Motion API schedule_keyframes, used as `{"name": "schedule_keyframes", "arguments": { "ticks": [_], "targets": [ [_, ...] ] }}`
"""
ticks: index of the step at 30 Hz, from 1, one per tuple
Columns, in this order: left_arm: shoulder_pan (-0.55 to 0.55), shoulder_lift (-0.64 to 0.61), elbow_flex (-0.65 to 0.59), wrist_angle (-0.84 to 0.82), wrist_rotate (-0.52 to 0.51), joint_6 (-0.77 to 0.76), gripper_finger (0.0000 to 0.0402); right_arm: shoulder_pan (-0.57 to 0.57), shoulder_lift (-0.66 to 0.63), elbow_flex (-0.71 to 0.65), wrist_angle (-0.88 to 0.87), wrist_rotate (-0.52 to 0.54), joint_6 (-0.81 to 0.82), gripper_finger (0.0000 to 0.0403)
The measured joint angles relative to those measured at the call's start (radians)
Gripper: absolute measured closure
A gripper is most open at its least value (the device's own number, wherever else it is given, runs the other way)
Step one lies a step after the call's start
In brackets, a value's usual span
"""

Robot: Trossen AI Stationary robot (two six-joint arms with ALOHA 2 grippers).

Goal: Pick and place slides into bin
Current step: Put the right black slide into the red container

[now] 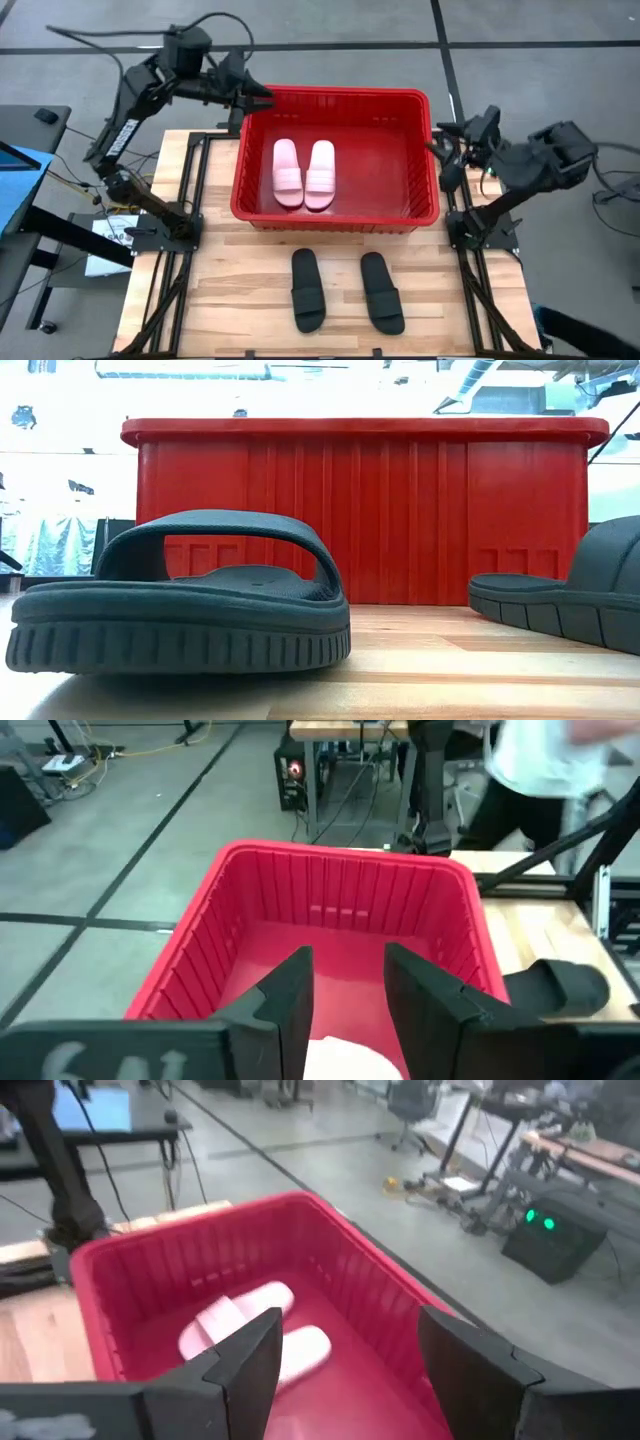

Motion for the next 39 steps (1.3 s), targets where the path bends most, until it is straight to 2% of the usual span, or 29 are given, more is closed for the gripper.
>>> {"name": "schedule_keyframes", "arguments": {
  "ticks": [4,9,14,18,24,31,34,39],
  "targets": [
    [-0.001,-0.136,-0.228,0.160,-0.008,-0.083,0.0288,0.105,-0.065,-0.167,0.141,0.097,0.017,0.0179],
    [0.000,-0.369,-0.568,0.411,-0.022,-0.210,0.0288,0.218,-0.136,-0.336,0.329,0.176,0.025,0.0179],
    [-0.001,-0.623,-0.848,0.600,-0.088,-0.324,0.0288,0.301,-0.153,-0.433,0.453,0.232,0.024,0.0179],
    [0.000,-0.778,-1.001,0.749,-0.095,-0.421,0.0288,0.331,-0.118,-0.481,0.581,0.242,-0.017,0.0179],
    [-0.001,-0.916,-1.083,0.788,-0.140,-0.445,0.0288,0.329,-0.015,-0.507,0.846,0.245,-0.145,0.0179],
    [-0.001,-0.969,-1.092,0.755,-0.139,-0.392,0.0288,0.287,0.074,-0.506,1.079,0.207,-0.220,0.0179],
    [-0.001,-0.969,-1.092,0.729,-0.139,-0.393,0.0288,0.261,0.115,-0.505,1.140,0.190,-0.221,0.0182],
    [0.000,-0.968,-1.092,0.657,-0.109,-0.386,0.0288,0.256,0.159,-0.505,1.141,0.184,-0.226,0.0196]
  ]
}}
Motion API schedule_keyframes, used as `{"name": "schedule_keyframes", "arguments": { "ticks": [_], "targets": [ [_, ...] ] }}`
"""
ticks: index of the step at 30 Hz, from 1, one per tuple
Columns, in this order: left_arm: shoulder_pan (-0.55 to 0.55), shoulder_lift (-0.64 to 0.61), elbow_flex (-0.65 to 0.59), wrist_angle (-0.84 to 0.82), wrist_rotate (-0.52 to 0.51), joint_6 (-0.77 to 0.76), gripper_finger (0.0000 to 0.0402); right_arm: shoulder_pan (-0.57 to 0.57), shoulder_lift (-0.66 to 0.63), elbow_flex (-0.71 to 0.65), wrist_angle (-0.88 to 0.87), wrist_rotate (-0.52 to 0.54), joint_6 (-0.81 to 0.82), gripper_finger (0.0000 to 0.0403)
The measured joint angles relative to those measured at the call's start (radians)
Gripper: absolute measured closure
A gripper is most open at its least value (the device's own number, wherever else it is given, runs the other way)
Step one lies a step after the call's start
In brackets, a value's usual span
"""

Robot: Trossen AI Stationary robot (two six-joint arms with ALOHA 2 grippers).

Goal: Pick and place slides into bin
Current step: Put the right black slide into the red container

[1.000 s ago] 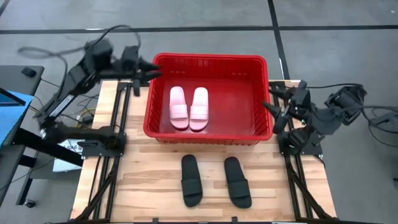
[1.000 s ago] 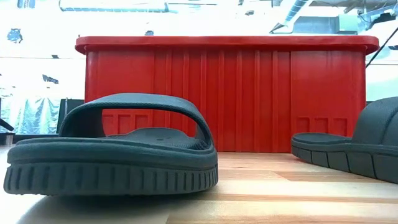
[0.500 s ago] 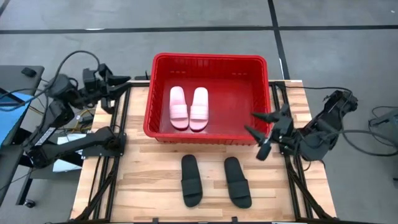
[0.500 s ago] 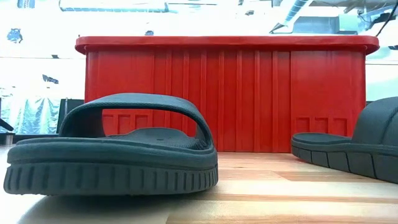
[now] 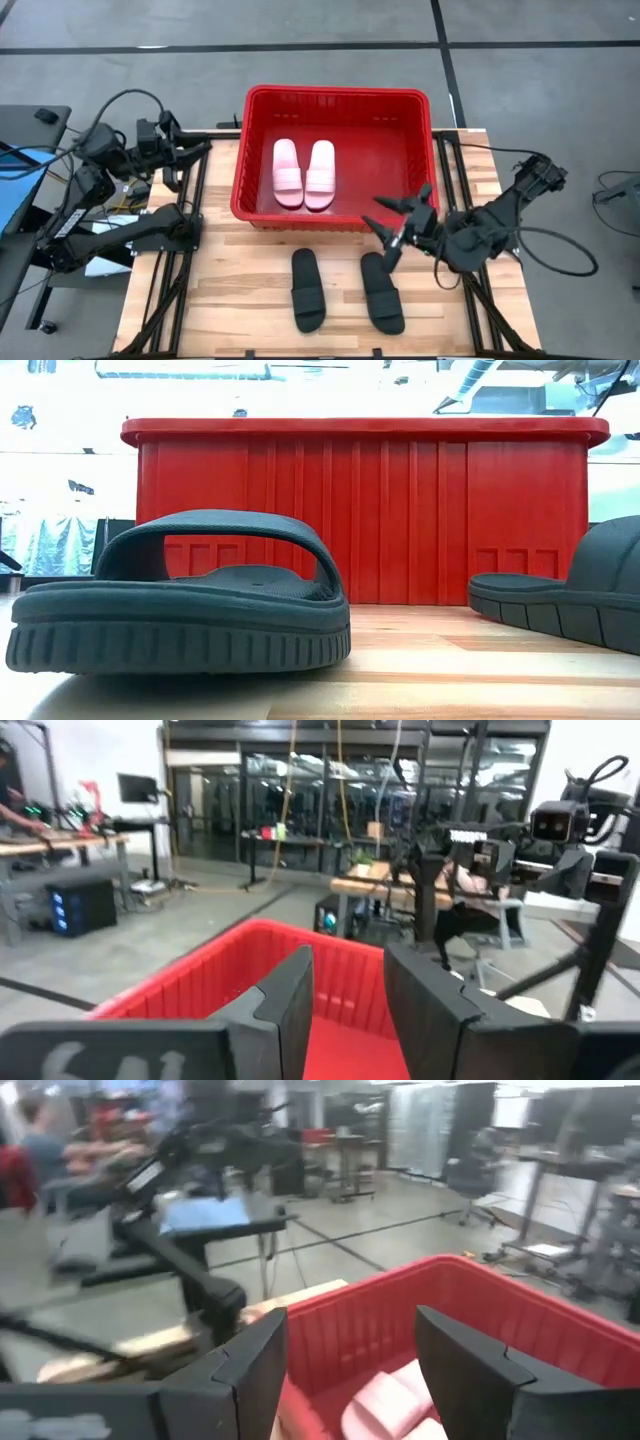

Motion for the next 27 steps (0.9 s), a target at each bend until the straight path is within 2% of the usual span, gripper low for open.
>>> {"name": "schedule_keyframes", "arguments": {
  "ticks": [4,6,11,16,21,27],
  "targets": [
    [0.000,0.000,0.000,-0.015,0.035,-0.001,0.0288,0.054,0.000,0.003,-0.051,-0.104,-0.045,0.0209],
    [0.000,0.000,0.000,-0.015,0.055,-0.001,0.0288,0.088,0.000,0.003,-0.087,-0.139,-0.017,0.0214],
    [0.000,0.000,0.000,-0.015,0.100,-0.004,0.0288,0.187,-0.002,0.004,-0.149,-0.127,0.157,0.0230],
    [0.000,0.000,0.000,-0.007,0.109,-0.033,0.0288,0.264,-0.002,0.004,-0.318,-0.130,0.479,0.0246],
    [0.000,0.000,0.000,0.008,0.110,-0.091,0.0288,0.288,0.012,0.004,-0.548,-0.294,0.863,0.0263],
    [0.000,0.000,0.000,0.011,0.109,-0.120,0.0288,0.303,0.071,0.004,-0.701,-0.602,1.052,0.0277]
  ]
}}
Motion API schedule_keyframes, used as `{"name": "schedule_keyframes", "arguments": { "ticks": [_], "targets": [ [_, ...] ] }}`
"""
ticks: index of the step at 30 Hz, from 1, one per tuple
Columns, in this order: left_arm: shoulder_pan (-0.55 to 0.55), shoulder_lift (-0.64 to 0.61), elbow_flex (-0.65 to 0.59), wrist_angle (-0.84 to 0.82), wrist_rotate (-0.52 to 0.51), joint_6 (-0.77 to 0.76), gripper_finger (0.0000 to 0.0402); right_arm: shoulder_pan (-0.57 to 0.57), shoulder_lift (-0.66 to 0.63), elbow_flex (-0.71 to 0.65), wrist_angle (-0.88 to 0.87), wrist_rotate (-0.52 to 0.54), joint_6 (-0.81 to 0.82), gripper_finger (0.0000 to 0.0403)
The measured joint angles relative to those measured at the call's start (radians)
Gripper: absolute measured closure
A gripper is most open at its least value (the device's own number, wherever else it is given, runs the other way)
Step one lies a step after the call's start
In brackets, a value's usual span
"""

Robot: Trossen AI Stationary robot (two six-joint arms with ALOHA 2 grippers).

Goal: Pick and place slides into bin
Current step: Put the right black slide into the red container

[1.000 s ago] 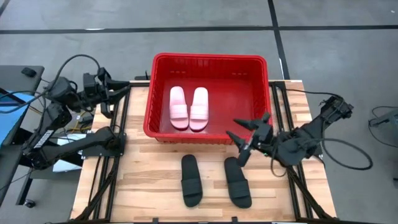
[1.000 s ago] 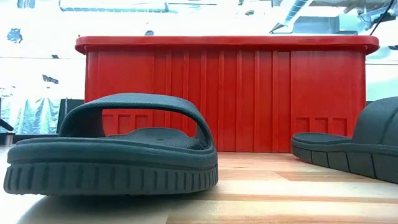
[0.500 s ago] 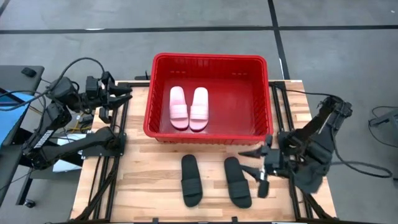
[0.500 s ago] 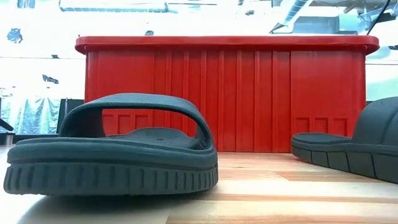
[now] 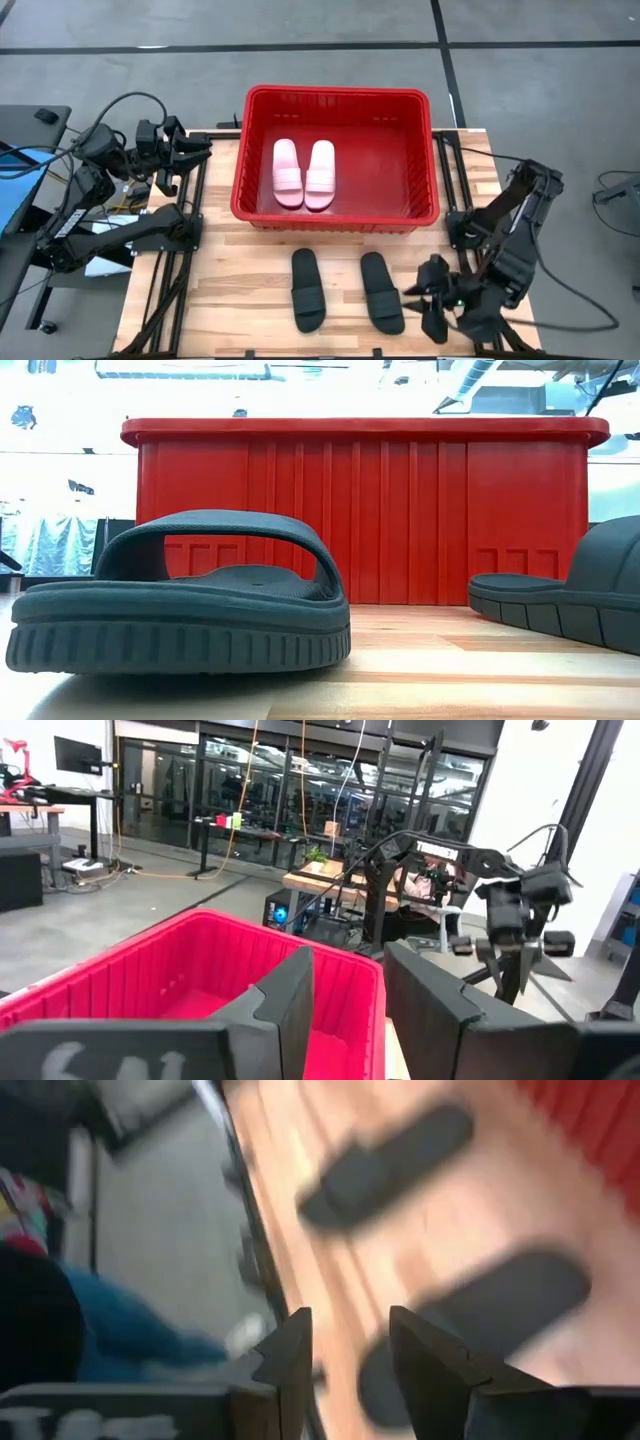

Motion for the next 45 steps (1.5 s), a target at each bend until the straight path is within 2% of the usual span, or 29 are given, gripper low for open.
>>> {"name": "schedule_keyframes", "arguments": {
  "ticks": [3,5,8,17,24,30,38,45],
  "targets": [
    [0.000,0.000,0.000,-0.001,0.000,0.000,0.0288,-0.001,0.040,0.000,-0.037,-0.136,0.019,0.0280],
    [0.000,0.000,0.000,-0.009,0.000,0.000,0.0288,-0.001,0.064,0.000,-0.057,-0.180,0.014,0.0280],
    [0.000,0.000,0.000,-0.018,-0.001,0.000,0.0288,-0.003,0.109,0.000,-0.085,-0.183,-0.013,0.0280],
    [0.000,0.000,0.000,-0.025,-0.001,0.000,0.0288,-0.076,0.259,0.000,-0.116,-0.189,-0.263,0.0280],
    [0.000,0.000,0.000,-0.050,-0.002,0.000,0.0287,-0.146,0.356,0.000,-0.099,-0.321,-0.411,0.0280],
    [0.000,0.000,0.000,-0.070,-0.002,-0.001,0.0288,-0.165,0.370,-0.001,-0.085,-0.344,-0.508,0.0280],
    [0.000,0.000,0.000,-0.070,-0.002,0.000,0.0288,-0.220,0.370,-0.003,-0.104,-0.349,-0.560,0.0280],
    [0.000,0.000,0.000,-0.069,-0.002,0.000,0.0288,-0.266,0.370,-0.003,-0.101,-0.446,-0.643,0.0282]
  ]
}}
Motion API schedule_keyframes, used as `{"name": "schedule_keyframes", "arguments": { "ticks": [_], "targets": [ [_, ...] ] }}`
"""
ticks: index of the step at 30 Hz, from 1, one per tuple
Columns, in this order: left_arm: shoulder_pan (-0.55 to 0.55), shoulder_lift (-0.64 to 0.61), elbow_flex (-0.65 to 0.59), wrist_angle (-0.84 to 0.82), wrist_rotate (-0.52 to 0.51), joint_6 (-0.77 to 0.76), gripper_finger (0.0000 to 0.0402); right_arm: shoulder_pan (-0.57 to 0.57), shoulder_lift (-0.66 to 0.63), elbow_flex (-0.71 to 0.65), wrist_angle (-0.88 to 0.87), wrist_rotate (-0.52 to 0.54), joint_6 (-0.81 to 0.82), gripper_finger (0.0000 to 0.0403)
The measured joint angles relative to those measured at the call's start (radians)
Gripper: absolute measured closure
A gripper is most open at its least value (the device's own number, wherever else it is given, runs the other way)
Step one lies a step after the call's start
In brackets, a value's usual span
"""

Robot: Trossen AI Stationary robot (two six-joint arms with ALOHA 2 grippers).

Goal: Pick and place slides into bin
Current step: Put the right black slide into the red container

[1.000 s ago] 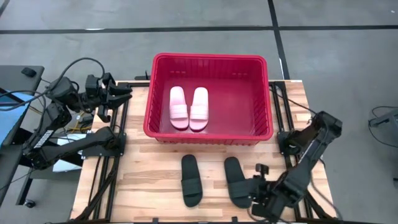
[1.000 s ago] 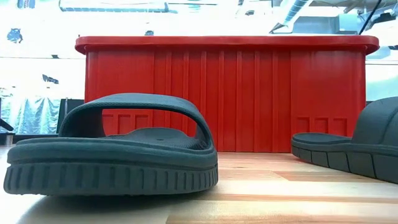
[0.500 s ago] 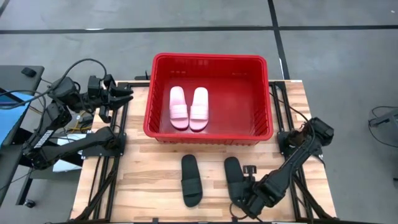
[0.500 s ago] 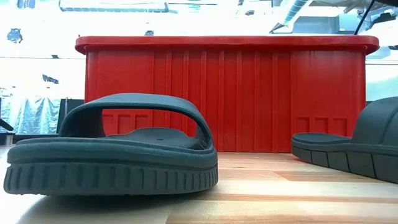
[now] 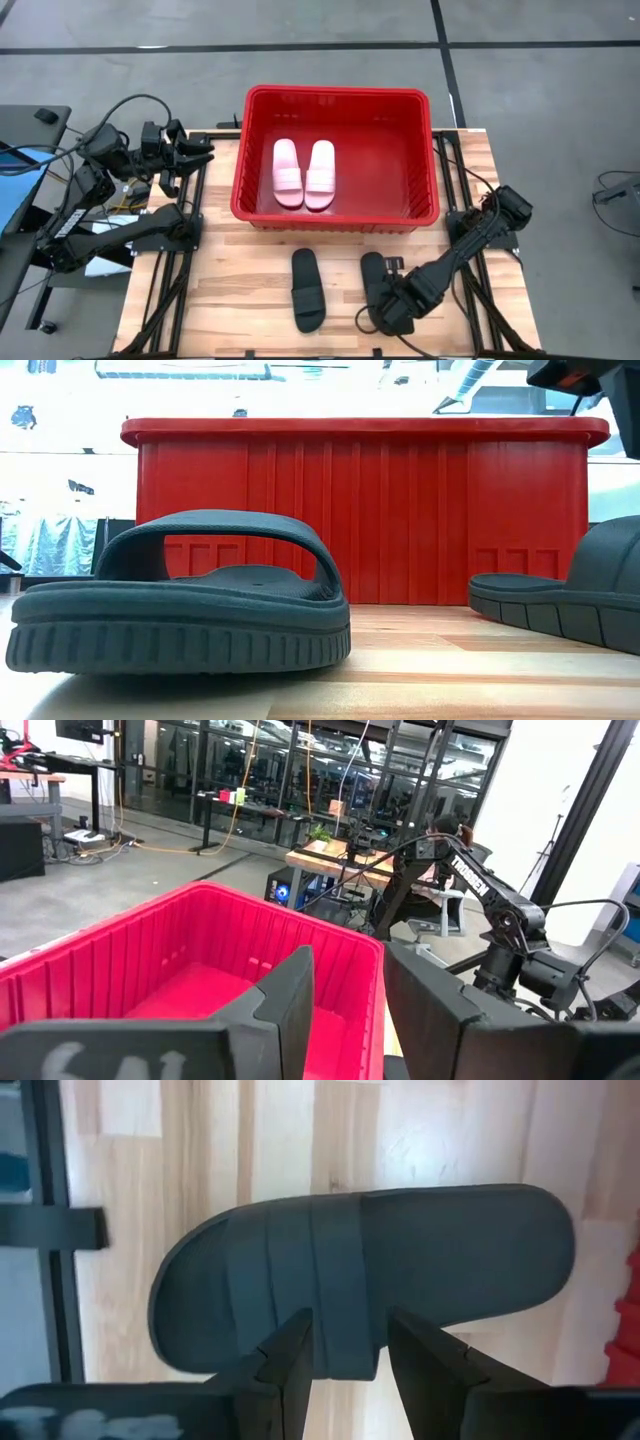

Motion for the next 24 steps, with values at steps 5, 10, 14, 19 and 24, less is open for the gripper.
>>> {"name": "schedule_keyframes", "arguments": {
  "ticks": [5,10,14,19,24],
  "targets": [
    [0.000,0.000,0.000,0.000,0.000,0.000,0.0288,-0.028,0.000,0.000,0.001,-0.059,-0.046,0.0282],
    [0.000,0.000,0.000,0.001,0.002,0.001,0.0287,-0.052,0.000,0.000,0.001,-0.075,-0.081,0.0283],
    [0.000,0.000,0.000,0.001,0.010,0.002,0.0287,-0.067,0.000,0.000,0.001,-0.081,-0.096,0.0283],
    [0.000,0.000,0.000,0.001,0.010,0.004,0.0288,-0.075,0.017,0.000,0.012,-0.089,-0.116,0.0283],
    [0.000,0.000,0.000,0.002,0.010,0.003,0.0287,-0.077,0.056,0.000,0.049,-0.132,-0.137,0.0283]
  ]
}}
